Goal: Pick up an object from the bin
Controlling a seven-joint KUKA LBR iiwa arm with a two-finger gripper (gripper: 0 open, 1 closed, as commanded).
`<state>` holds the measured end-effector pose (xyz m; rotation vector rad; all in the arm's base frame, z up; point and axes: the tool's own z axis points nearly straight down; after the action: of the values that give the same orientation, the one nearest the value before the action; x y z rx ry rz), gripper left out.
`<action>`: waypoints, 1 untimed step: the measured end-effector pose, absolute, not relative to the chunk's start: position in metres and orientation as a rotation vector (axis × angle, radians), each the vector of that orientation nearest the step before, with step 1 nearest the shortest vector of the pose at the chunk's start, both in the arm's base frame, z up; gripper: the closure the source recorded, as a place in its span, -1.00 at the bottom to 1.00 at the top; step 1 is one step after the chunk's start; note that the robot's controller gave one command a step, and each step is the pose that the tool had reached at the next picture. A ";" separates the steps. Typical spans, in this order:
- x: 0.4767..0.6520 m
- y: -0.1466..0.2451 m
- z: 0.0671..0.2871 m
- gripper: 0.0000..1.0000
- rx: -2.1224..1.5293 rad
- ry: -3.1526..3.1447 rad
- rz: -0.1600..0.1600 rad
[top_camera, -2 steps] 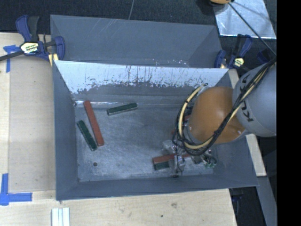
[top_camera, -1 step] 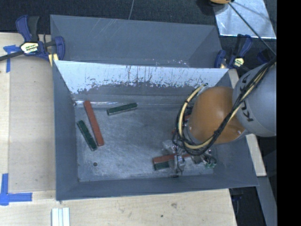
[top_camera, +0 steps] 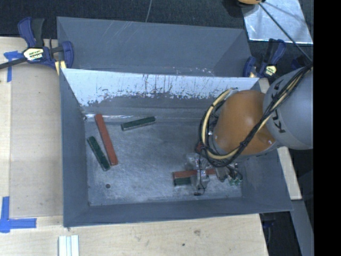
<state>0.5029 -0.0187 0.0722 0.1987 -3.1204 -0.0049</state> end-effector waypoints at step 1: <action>0.513 0.022 0.075 1.00 -0.070 -3.147 0.010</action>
Offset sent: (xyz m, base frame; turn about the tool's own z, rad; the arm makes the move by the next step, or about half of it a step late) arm 0.0595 -0.0243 0.0054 0.1307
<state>0.5132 0.0215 0.0749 -0.0701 -3.1467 0.0098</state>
